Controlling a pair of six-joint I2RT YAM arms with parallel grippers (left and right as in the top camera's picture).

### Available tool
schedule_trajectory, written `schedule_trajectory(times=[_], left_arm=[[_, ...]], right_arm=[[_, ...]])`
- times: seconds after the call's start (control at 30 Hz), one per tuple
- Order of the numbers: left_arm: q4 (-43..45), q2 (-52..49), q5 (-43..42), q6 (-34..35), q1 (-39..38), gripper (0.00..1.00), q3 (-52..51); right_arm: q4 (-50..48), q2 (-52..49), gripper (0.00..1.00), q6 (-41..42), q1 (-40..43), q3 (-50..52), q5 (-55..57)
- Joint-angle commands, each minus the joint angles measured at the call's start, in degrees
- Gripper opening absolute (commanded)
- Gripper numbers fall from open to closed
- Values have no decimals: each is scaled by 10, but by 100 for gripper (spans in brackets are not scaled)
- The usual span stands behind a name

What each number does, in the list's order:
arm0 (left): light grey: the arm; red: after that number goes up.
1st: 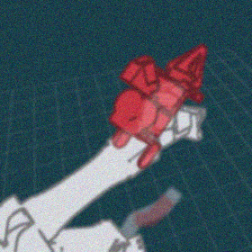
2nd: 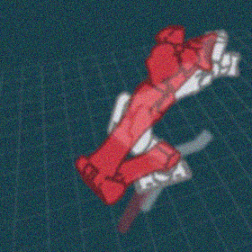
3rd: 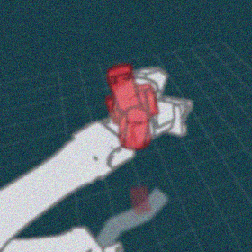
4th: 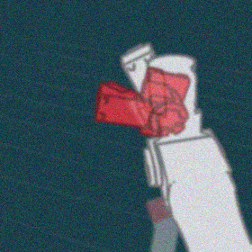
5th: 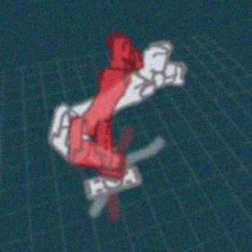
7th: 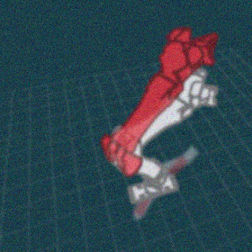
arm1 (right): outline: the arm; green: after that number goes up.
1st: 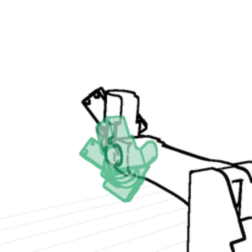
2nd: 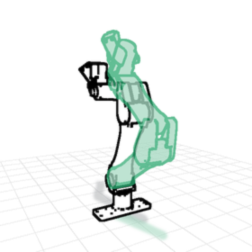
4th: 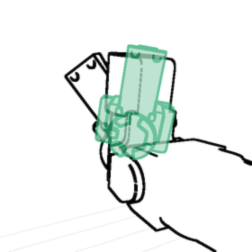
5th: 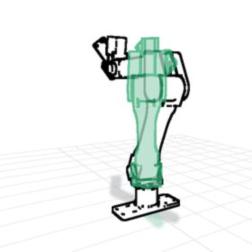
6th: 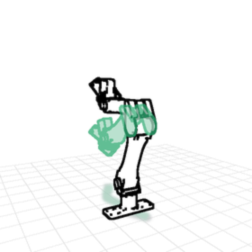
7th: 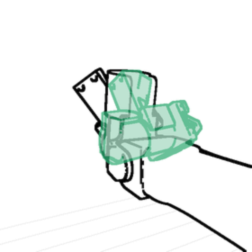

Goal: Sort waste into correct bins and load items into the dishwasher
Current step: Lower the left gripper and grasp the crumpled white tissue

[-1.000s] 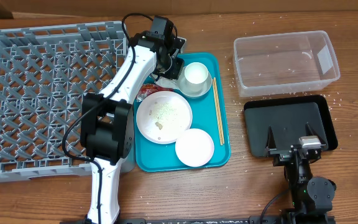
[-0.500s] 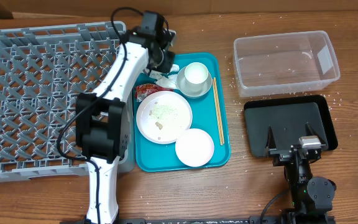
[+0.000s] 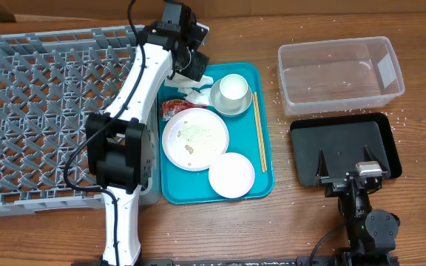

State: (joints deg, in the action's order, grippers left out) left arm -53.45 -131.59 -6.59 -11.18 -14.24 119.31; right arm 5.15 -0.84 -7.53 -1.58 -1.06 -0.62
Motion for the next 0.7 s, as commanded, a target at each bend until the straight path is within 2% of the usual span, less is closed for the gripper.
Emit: schedule_trajectory(times=[0.0, 0.3, 0.43, 0.53, 0.67], left_arm=[[-8, -23, 6, -32, 1, 64, 6], [-1, -63, 10, -31, -1, 65, -3], [-1, -77, 10, -30, 1, 60, -3], [6, -80, 10, -30, 0, 59, -3], [18, -81, 10, -30, 0, 48, -3]], right_arm=[[-3, 7, 100, 0, -3, 6, 5], [-3, 7, 100, 0, -3, 6, 5], [-3, 7, 100, 0, -3, 6, 5], [-3, 7, 100, 0, -3, 6, 5], [-3, 7, 100, 0, -3, 6, 5]])
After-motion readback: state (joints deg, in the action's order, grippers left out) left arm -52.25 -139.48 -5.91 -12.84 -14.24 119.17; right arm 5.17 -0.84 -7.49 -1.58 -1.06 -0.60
